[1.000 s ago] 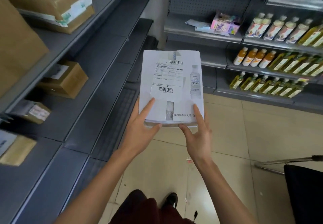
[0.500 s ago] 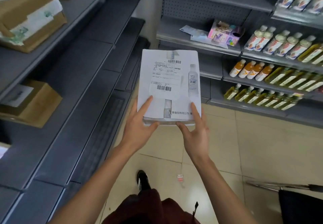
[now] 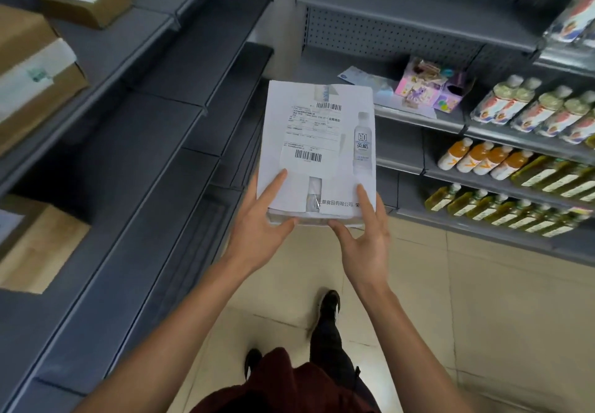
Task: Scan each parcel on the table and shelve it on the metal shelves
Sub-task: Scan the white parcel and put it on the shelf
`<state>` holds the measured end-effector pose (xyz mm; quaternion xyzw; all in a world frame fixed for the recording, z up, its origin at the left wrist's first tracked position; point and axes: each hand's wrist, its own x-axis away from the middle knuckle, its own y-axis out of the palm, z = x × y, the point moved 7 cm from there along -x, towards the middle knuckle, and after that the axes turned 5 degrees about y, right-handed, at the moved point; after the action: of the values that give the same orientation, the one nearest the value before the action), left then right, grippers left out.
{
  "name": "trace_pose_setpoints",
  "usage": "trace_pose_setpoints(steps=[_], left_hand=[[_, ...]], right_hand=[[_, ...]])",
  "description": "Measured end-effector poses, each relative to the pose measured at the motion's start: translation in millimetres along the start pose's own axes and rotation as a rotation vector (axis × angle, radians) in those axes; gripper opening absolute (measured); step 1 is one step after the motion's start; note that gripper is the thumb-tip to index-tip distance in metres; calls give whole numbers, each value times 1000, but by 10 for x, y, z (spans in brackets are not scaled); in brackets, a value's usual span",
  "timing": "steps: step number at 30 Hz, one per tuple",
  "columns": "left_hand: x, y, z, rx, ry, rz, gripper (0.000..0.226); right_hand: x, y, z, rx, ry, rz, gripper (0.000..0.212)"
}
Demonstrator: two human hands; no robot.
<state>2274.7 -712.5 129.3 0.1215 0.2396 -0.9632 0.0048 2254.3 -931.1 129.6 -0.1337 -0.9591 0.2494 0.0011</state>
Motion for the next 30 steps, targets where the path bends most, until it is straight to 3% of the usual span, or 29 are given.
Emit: trace_pose_setpoints(steps=[14,21,30], left_hand=[[-871,260,-349,-73,-210,279,85],[-849,-101,-688,-168,-367,417,85],[-789,-690,-1199,-222,-445,616,91]], right_hand=[[-1780,581,137,-45,-172,-372,81],[-2031,1314,-78,-82,-270,-565,82],[-2157,2376,-510,-25,-337,-820,80]])
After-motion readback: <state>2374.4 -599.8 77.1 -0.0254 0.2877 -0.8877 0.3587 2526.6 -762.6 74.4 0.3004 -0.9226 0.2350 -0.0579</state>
